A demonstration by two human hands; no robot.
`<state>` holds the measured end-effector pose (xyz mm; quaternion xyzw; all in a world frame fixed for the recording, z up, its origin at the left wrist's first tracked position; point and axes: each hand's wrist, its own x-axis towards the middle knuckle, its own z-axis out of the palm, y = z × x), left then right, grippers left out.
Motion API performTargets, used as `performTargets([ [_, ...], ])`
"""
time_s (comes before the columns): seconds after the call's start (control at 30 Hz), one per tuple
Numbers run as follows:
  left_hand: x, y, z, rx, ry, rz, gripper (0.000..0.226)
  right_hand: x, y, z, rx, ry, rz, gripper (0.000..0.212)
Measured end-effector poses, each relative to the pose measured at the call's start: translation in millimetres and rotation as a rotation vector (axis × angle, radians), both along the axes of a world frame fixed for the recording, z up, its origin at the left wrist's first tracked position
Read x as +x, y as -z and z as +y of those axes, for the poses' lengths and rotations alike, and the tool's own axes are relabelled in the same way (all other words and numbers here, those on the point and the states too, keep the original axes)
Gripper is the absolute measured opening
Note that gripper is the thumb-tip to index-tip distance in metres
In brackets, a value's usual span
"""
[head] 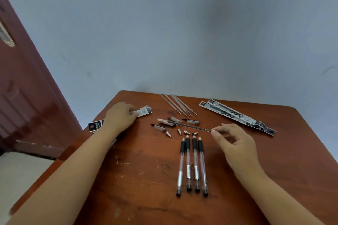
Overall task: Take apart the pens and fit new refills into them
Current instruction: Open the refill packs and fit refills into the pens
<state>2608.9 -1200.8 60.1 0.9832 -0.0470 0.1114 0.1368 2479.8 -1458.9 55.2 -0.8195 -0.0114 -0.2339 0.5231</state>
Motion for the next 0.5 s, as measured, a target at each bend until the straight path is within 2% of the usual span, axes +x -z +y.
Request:
performTargets([
  [0.07, -7, 0, -5, -0.007, 0.001, -0.072, 0.030, 0, 1, -2, 0.008, -0.007, 0.003, 0.026],
  [0.13, -25, -7, -18, -0.100, 0.039, -0.236, 0.030, -1, 1, -2, 0.002, -0.018, 0.003, 0.025],
  [0.23, -68, -21, -52, -0.153, 0.235, -0.432, 0.035, -3, 0, 0, -0.024, -0.040, -0.001, 0.027],
  [0.37, -110, -17, -99, -0.123, 0.431, -0.324, 0.032, -7, 1, 3, -0.046, -0.087, -0.012, 0.032],
  [0.43, -116, -15, -108, -0.275, 0.428, -0.243, 0.025, -10, 0, 3, -0.034, -0.126, -0.015, 0.032],
  [0.5, -117, -11, -106, -0.350, 0.470, -0.242, 0.019, -13, -1, 3, -0.034, -0.155, -0.014, 0.031],
])
